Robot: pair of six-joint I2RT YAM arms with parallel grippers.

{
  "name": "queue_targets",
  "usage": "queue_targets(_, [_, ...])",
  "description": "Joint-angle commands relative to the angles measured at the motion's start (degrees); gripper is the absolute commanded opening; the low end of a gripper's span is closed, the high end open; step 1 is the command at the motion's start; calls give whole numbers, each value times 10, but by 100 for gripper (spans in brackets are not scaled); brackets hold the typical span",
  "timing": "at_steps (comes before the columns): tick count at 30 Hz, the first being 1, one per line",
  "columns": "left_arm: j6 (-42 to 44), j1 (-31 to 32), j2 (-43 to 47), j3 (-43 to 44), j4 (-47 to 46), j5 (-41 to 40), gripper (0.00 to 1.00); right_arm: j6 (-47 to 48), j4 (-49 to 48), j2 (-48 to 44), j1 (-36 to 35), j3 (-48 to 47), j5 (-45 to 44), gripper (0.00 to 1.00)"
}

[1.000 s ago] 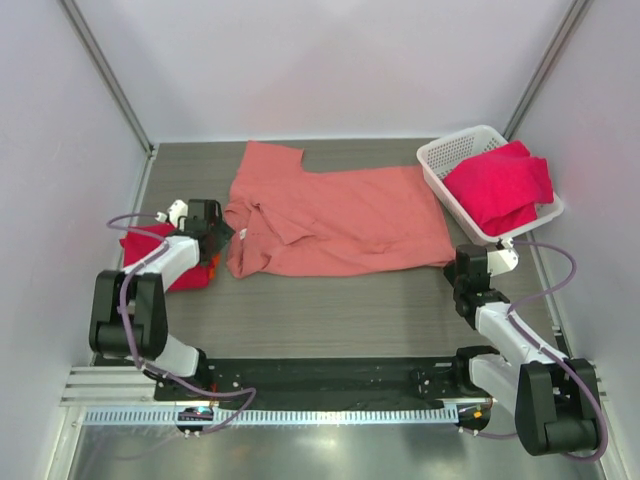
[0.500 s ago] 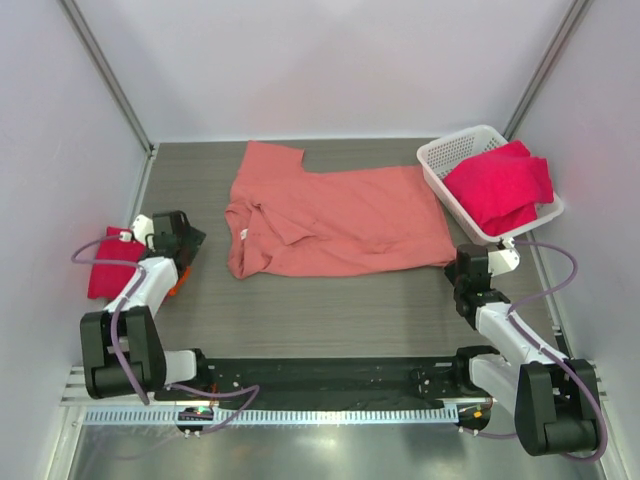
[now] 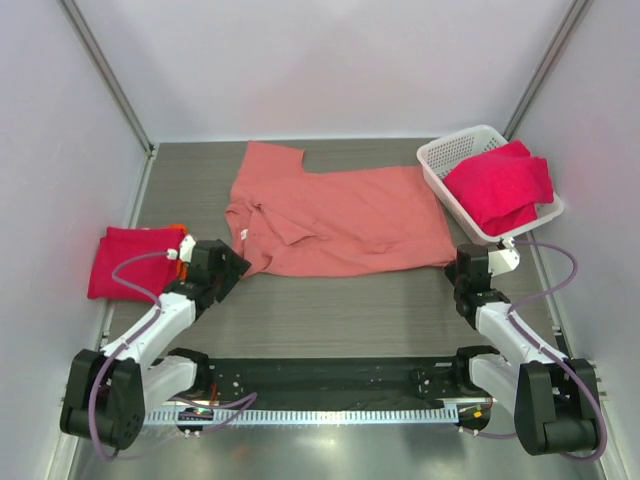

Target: Fold and stack the t-shirts

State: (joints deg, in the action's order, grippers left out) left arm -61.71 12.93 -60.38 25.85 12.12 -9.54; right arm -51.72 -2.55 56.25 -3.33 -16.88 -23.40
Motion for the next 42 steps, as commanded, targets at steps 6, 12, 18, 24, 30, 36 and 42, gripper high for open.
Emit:
queue_targets(6, [-110,49,59,-45,-43,-51,75,10,-19,0,3,-7,-21,1])
queue_targets(12, [-138,48,-6,-36,-91,-60,68,10,-22,-1,4,-6,-14,1])
queue_targets(18, [-176,49,-55,-35,-137,-78,61,11,-22,-10,3,-3,-17,1])
queue_targets(24, [-182,49,-58,-33,-127,-114,34,11,-20,-16,3,-1,-24,1])
queue_targets(30, [-134,6,-11,0,-19,-117,6,3,-5,-26,4,1,-38,1])
queue_targets(36, [-76,-105,40,5,37,-36,0,-19,22,-49,4,12,-67,1])
queue_targets(42, [-62,-125,68,-2,83,-40,1,-41,52,-79,8,27,-57,1])
